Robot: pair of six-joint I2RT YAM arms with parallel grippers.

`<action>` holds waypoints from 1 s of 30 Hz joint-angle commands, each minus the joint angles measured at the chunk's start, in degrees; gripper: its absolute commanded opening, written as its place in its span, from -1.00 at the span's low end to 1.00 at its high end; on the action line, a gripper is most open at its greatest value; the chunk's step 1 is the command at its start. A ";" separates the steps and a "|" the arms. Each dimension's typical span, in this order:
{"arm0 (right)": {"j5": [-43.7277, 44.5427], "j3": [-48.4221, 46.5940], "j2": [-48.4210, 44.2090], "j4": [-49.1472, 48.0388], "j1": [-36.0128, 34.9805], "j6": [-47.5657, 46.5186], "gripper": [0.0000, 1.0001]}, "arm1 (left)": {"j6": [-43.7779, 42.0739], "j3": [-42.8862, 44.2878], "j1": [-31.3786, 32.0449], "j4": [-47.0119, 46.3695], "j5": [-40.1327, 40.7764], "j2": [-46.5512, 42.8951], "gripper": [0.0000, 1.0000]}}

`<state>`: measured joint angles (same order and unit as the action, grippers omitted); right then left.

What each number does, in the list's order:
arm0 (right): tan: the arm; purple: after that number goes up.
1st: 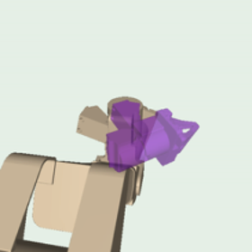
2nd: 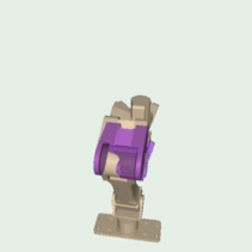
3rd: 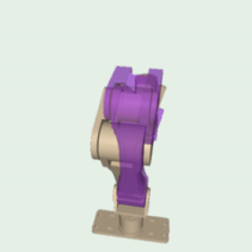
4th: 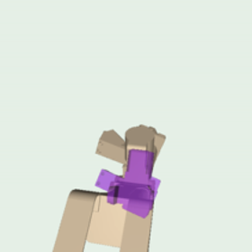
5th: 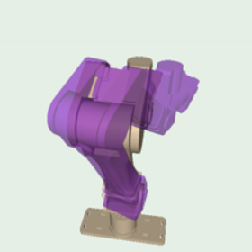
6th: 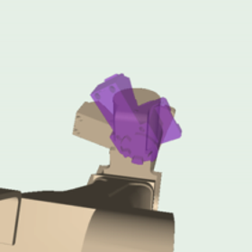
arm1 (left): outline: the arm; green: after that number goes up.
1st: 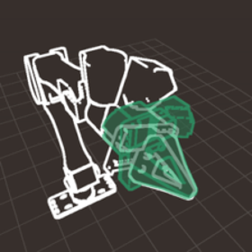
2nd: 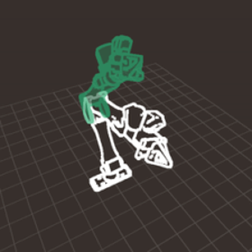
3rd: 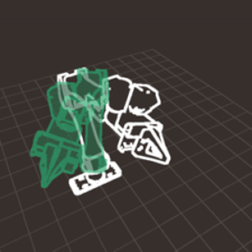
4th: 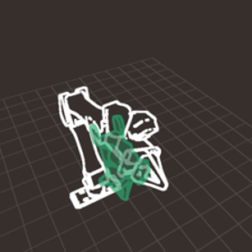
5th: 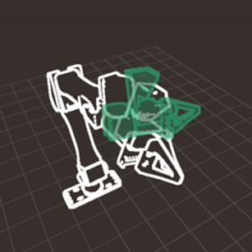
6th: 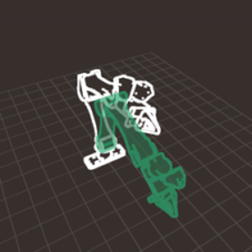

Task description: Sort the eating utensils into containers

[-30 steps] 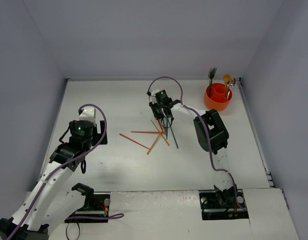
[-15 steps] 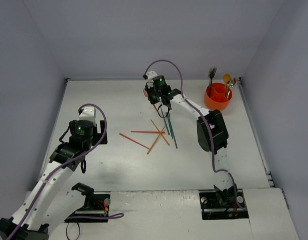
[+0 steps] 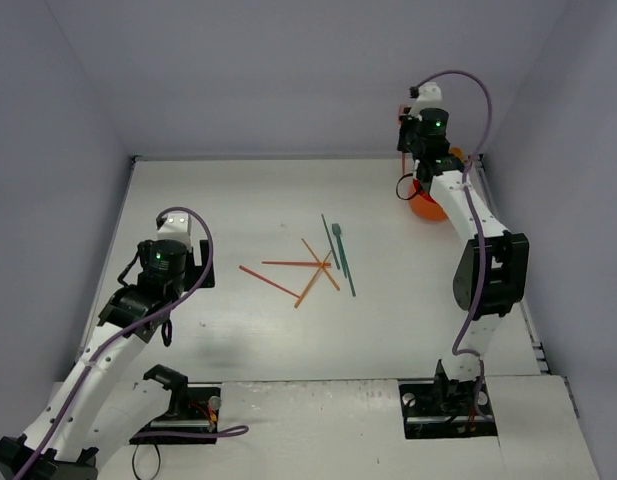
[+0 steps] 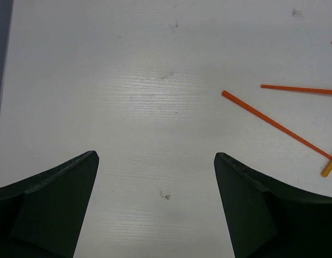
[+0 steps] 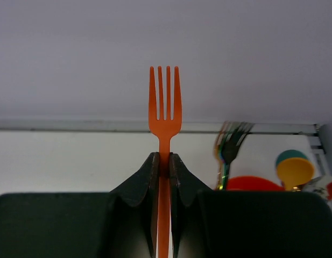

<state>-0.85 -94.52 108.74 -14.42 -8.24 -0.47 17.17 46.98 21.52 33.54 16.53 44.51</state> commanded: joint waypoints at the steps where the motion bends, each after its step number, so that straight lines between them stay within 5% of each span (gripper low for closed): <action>1: 4.02 5.68 -2.93 -14.66 2.94 3.14 -1.00 | -0.45 1.18 -0.34 -3.13 0.78 0.45 0.74; 10: 6.10 9.12 2.25 -25.68 6.80 4.67 -1.00 | -0.64 0.92 -0.34 -3.48 0.57 1.08 0.74; 30: 5.18 14.36 8.77 -34.06 9.74 2.43 -1.00 | -0.82 0.66 -0.34 -3.40 -0.07 3.19 0.74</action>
<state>3.86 -81.06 118.78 -40.82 1.62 3.01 16.91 46.98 21.52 33.08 16.49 47.15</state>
